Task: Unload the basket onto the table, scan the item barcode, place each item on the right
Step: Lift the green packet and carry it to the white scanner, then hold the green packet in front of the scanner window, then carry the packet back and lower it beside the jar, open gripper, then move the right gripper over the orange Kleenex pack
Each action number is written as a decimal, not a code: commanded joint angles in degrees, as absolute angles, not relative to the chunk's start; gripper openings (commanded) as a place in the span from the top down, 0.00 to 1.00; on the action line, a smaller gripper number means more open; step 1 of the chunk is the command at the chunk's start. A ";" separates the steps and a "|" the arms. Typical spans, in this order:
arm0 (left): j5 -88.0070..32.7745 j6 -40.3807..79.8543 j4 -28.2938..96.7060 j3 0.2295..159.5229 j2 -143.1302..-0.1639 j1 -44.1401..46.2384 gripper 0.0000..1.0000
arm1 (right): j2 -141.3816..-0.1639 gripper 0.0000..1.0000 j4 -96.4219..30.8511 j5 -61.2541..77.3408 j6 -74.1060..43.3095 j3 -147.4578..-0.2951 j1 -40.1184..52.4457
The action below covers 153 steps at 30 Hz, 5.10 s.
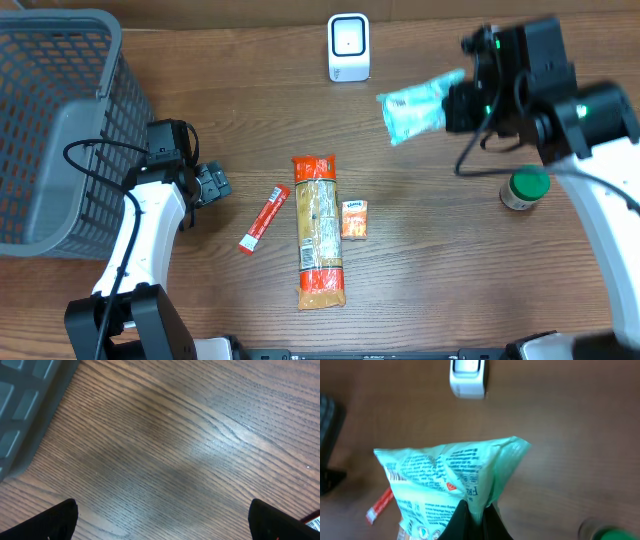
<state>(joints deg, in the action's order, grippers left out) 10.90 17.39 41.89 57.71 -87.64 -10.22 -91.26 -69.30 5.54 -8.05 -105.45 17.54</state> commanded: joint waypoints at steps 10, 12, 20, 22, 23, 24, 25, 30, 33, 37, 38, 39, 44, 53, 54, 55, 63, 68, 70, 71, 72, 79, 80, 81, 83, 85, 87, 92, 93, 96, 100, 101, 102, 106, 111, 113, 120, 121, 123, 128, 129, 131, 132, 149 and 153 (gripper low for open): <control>10.48 16.88 41.71 58.76 -87.42 -10.07 0.00 | -113.40 0.96 -52.64 -28.10 7.64 -124.09 28.73; 10.48 16.88 41.71 58.76 -87.42 -10.07 0.00 | -116.68 0.96 -47.70 -33.23 11.00 -124.09 29.58; 10.48 16.88 41.71 58.76 -87.42 -10.07 0.00 | -129.75 0.96 -24.93 -50.98 25.98 -124.09 31.14; 10.48 16.88 41.71 58.76 -87.42 -10.07 0.00 | -132.38 0.96 -18.57 -55.35 30.35 -124.09 31.75; 10.48 16.88 41.71 58.76 -87.42 -10.07 0.00 | -133.73 0.96 -15.14 -57.36 32.25 -124.09 32.12; 10.48 16.88 41.71 58.76 -87.42 -10.07 0.00 | -135.02 0.96 -11.29 -59.37 33.98 -124.09 32.51; 10.48 16.88 41.71 58.76 -87.42 -10.07 0.00 | -136.09 0.96 -7.86 -60.90 35.75 -124.07 32.95; 10.48 16.88 41.71 58.76 -87.42 -10.07 0.00 | -140.35 0.96 2.98 -62.76 41.04 -124.05 34.81; 10.48 16.88 41.71 58.76 -87.42 -10.07 0.00 | -142.69 0.96 5.69 -63.40 42.33 -124.05 35.31; 10.48 16.88 41.71 58.76 -87.42 -10.07 0.00 | -145.36 0.96 5.96 -63.40 42.54 -124.05 35.42; 10.48 16.88 41.71 58.76 -87.42 -10.07 0.00 | -145.97 0.96 5.98 -63.37 42.52 -124.05 35.42; 10.48 16.88 41.71 58.76 -87.42 -10.07 0.00 | -146.36 0.96 6.00 -63.33 42.52 -124.05 35.42; 10.48 16.88 41.71 58.76 -87.42 -10.07 0.00 | -147.55 0.96 6.17 -63.40 43.11 -124.03 35.42; 10.48 16.88 41.71 58.76 -87.42 -10.07 0.00 | -146.89 0.97 4.67 -64.14 44.51 -124.05 35.70; 10.48 16.88 41.71 58.76 -87.42 -10.07 0.00 | -146.15 0.97 4.67 -64.99 44.42 -124.05 35.68; 10.48 16.88 41.71 58.76 -87.42 -10.07 0.00 | -145.18 0.97 4.67 -65.76 44.14 -124.05 35.68; 10.48 16.88 41.71 58.76 -87.42 -10.07 0.00 | -132.99 0.97 1.93 -69.65 43.35 -124.05 36.18; 10.48 16.88 41.71 58.76 -87.42 -10.07 0.00 | -123.00 0.97 -14.26 -70.11 30.96 -124.05 37.01; 10.48 16.88 41.71 58.76 -87.42 -10.07 0.00 | -119.07 0.97 -25.52 -67.05 22.57 -124.05 37.01; 10.48 16.88 41.71 58.76 -87.42 -10.07 0.00 | -117.23 0.97 -31.42 -64.62 18.06 -124.05 36.97; 10.48 16.88 41.71 58.76 -87.42 -10.07 0.00 | -115.20 0.97 -37.98 -61.10 12.88 -124.05 36.62; 10.48 16.88 41.71 58.76 -87.42 -10.07 0.00 | -106.17 0.96 -69.71 -29.78 -6.68 -124.05 29.21; 10.48 16.88 41.71 58.76 -87.42 -10.07 0.00 | -106.02 0.96 -72.10 -26.96 -7.35 -124.05 27.94; 10.48 16.88 41.71 58.76 -87.42 -10.07 0.00 | -105.97 0.96 -75.09 -23.07 -7.53 -124.05 26.20; 10.48 16.88 41.71 58.76 -87.42 -10.07 0.00 | -106.30 0.96 -80.60 -14.68 -7.51 -123.76 22.35; 10.48 16.88 41.71 58.76 -87.42 -10.07 0.00 | -106.59 0.96 -84.51 -7.55 -7.46 -122.43 18.55; 10.48 16.88 41.71 58.76 -87.42 -10.07 0.00 | -106.59 0.96 -86.72 -3.64 -7.44 -119.37 14.92; 10.48 16.88 41.71 58.76 -87.42 -10.07 0.00 | -106.59 0.96 -87.13 -2.96 -7.46 -108.95 9.23; 10.48 16.88 41.71 58.76 -87.42 -10.07 0.00 | -106.59 0.96 -86.11 -2.63 -7.49 -105.80 8.38; 10.48 16.88 41.71 58.76 -87.42 -10.07 0.00 | -106.59 0.96 -82.37 -2.24 -7.44 -98.52 7.27; 10.48 16.88 41.71 58.76 -87.42 -10.07 0.00 | -106.59 0.96 -75.66 -2.31 -7.22 -90.26 7.20; 10.48 16.88 41.71 58.76 -87.42 -10.07 0.00 | -106.59 0.97 -74.17 -2.48 -7.22 -88.73 7.20; 10.48 16.88 41.71 58.76 -87.42 -10.07 0.00 | -106.59 0.96 -72.47 -2.48 -7.25 -87.00 7.20; 10.48 16.88 41.71 58.76 -87.42 -10.07 0.00 | -106.59 0.96 -66.24 -2.46 -7.25 -81.06 7.20; 10.48 16.88 41.71 58.76 -87.42 -10.07 0.00 | -106.59 0.90 -64.53 -2.44 -7.29 -79.13 7.20; 10.48 16.88 41.71 58.76 -87.42 -10.07 0.00 | -106.59 0.87 -64.51 -2.44 -7.29 -79.13 7.20; 10.48 16.88 41.71 58.76 -87.42 -10.07 0.00 | -106.59 0.26 -64.60 -2.42 -7.33 -79.40 7.20; 10.48 16.88 41.71 58.76 -87.42 -10.07 0.00 | -106.59 0.22 -64.90 -2.42 -7.53 -79.85 7.20; 10.48 16.88 41.71 58.76 -87.42 -10.07 0.00 | -106.56 0.18 -66.46 -2.42 -7.92 -81.60 7.20; 10.48 16.88 41.71 58.76 -87.42 -10.07 0.00 | -106.41 0.09 -73.76 -2.42 -8.82 -89.49 7.22; 10.48 16.88 41.71 58.76 -87.42 -10.07 0.00 | -106.39 0.09 -75.18 -2.42 -8.82 -91.09 7.22; 10.48 16.88 41.71 58.76 -87.42 -10.07 0.00 | -106.39 0.09 -78.06 -2.39 -8.82 -94.35 7.22; 10.48 16.88 41.71 58.76 -87.42 -10.07 0.00 | -106.39 0.09 -79.37 -2.35 -8.84 -95.74 7.22; 10.48 16.88 41.71 58.76 -87.42 -10.07 0.00 | -106.41 0.05 -78.37 17.72 -8.80 -98.61 7.44; 10.48 16.88 41.71 58.76 -87.42 -10.07 0.00 | -106.41 0.05 -78.59 17.72 -8.80 -97.84 7.84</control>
<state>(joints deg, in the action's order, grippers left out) 10.87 17.39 41.91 57.71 -87.64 -10.22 -106.98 -78.72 15.84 -8.75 -97.78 7.27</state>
